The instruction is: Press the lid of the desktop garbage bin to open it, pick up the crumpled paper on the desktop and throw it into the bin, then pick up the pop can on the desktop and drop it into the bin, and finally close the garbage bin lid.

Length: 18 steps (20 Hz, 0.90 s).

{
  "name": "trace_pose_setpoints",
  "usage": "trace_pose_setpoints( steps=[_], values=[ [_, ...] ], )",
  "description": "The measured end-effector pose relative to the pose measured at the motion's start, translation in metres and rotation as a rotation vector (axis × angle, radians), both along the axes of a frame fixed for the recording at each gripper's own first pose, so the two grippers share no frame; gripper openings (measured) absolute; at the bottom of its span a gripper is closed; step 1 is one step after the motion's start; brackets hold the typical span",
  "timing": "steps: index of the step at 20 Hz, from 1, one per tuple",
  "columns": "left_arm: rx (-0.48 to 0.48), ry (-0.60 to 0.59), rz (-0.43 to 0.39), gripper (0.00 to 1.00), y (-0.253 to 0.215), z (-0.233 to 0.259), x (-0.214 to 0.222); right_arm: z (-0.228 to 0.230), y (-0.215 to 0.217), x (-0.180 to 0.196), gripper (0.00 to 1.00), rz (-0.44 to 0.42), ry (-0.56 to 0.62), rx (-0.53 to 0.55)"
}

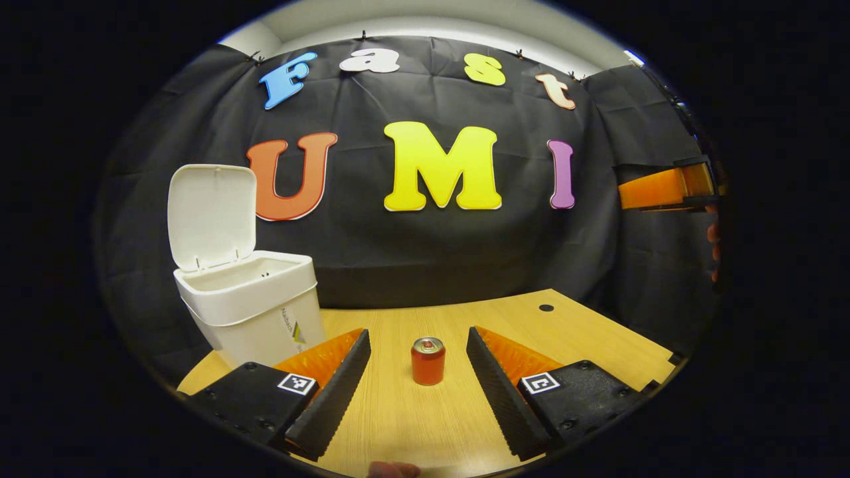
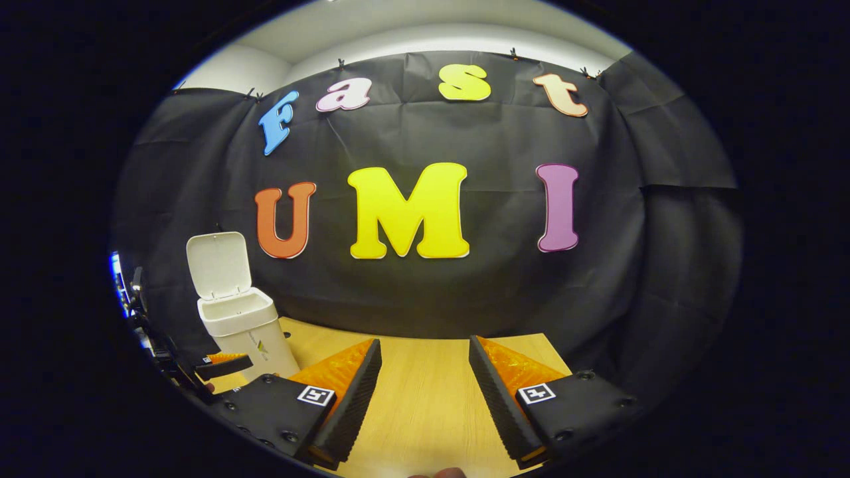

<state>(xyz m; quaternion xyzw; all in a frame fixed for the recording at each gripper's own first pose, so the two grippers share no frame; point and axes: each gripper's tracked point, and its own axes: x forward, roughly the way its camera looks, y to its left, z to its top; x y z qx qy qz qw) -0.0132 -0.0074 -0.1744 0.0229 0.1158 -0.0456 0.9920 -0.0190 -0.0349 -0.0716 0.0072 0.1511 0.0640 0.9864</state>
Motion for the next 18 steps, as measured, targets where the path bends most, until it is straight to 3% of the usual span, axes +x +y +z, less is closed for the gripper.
trace_pose_setpoints(
  steps=[10,18],
  values=[
    [0.002,0.124,-0.002,0.97,-0.022,-0.086,0.048,-0.014,-0.037,-0.018,0.85,-0.018,0.036,-0.117],
    [-0.021,0.239,0.05,0.97,-0.022,-0.156,0.081,-0.025,-0.061,-0.011,0.84,-0.037,0.079,-0.178]
  ],
)
